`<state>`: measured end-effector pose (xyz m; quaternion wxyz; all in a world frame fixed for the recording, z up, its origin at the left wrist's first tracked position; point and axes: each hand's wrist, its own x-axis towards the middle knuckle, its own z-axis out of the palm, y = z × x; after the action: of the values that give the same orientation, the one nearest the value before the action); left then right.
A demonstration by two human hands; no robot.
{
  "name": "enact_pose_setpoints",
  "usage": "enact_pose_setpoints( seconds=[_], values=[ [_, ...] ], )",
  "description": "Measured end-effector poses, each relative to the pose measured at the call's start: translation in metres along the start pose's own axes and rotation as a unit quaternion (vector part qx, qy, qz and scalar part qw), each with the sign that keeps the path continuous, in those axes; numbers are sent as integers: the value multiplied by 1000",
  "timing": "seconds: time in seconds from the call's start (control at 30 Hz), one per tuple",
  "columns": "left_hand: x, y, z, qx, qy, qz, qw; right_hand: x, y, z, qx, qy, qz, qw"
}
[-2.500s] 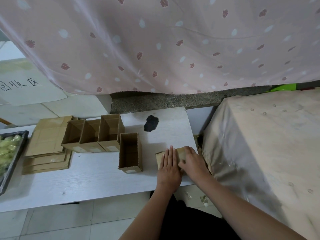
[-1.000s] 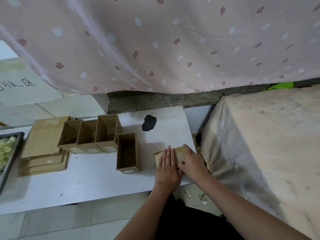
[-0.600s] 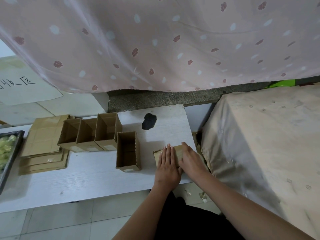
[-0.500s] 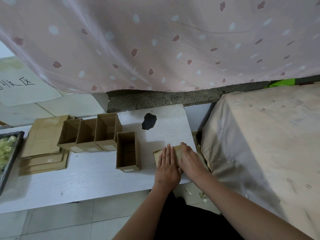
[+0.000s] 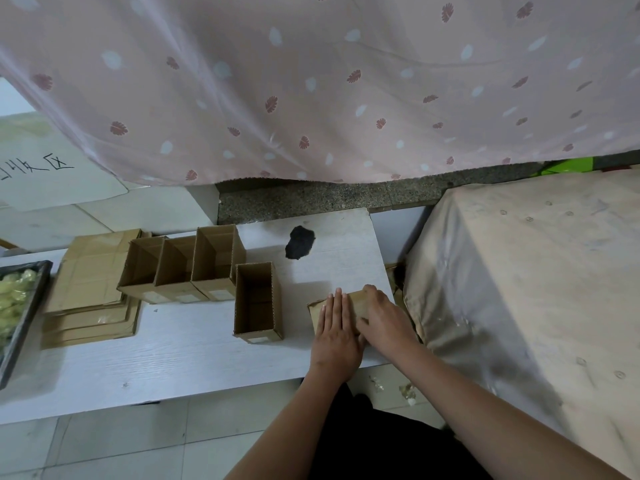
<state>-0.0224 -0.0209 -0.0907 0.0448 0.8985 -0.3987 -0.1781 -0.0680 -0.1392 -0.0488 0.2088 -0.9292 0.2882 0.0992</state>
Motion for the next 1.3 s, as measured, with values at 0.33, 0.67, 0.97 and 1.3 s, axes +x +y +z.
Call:
enact_pose_setpoints(
  seconds=[0.33, 0.67, 0.97, 1.3],
  values=[
    [-1, 1, -3, -11, 4, 3, 1000, 3, -10, 6, -21, -2, 25, 999],
    [-1, 0, -2, -8, -3, -5, 1000, 0, -19, 13, -52, 66, 17, 996],
    [1, -1, -1, -27, 2, 3, 1000, 1, 6, -2, -11, 80, -2, 997],
    [-2, 0, -2, -26, 1, 8, 1000, 3, -12, -5, -85, -22, 10, 996]
  ],
)
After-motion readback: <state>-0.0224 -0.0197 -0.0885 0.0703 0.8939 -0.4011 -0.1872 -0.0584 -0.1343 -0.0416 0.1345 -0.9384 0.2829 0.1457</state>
